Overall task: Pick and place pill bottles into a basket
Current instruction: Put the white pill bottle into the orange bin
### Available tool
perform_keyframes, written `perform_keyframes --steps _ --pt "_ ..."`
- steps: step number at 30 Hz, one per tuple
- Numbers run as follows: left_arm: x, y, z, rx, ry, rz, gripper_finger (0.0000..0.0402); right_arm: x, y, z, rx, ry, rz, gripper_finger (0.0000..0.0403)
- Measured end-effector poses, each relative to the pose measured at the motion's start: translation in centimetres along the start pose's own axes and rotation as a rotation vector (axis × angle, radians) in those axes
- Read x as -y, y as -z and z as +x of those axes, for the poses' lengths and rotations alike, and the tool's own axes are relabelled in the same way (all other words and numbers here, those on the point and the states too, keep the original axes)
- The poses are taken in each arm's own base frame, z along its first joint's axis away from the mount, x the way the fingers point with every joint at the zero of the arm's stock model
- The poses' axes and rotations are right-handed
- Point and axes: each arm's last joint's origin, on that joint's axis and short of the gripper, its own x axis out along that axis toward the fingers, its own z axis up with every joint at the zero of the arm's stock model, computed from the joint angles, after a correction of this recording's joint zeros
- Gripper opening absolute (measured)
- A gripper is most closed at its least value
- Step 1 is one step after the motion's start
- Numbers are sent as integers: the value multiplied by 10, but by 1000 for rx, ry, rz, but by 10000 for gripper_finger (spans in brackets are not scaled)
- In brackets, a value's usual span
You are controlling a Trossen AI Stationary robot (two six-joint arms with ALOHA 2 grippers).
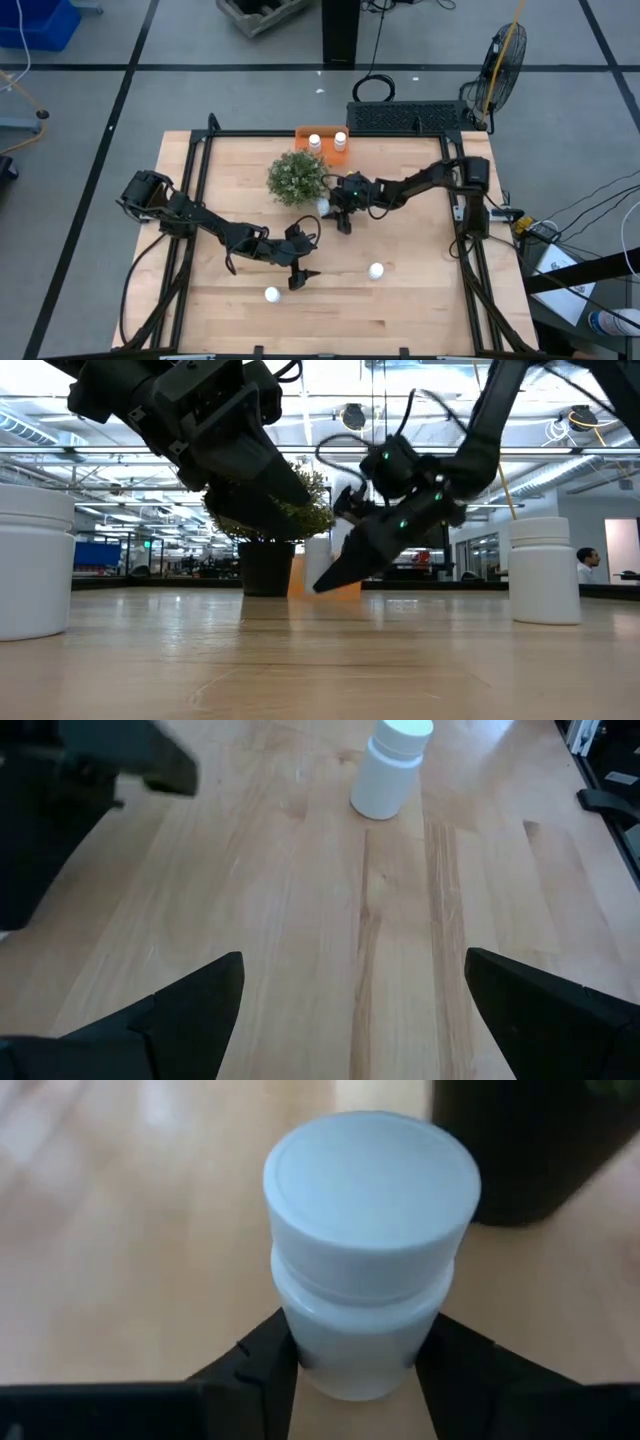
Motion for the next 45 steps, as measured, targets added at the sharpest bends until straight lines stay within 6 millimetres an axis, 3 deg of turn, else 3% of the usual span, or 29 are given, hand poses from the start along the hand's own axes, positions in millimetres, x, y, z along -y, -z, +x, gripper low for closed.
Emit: perform_keyframes --steps 10,14,21,31,38,45 --pt "2 -6 -2 12 4 3 386 -50 -34 -41 -57 -51 -48 155" --pt "10 -30 -14 61 15 70 386 -70 -43 -58 -69 -24 -78 155" --pt "22 -75 -41 -52 -88 198 386 -94 -53 -75 -37 -69 -78 155" --pt "12 -120 -60 -79 -191 320 386 -109 -54 -75 -11 -67 -115 155" --pt "-14 -128 -58 -119 -192 288 386 -111 -55 -76 12 -73 -147 155" --pt "-18 -128 -58 -138 -164 289 386 -107 -65 -76 107 -62 -168 155"
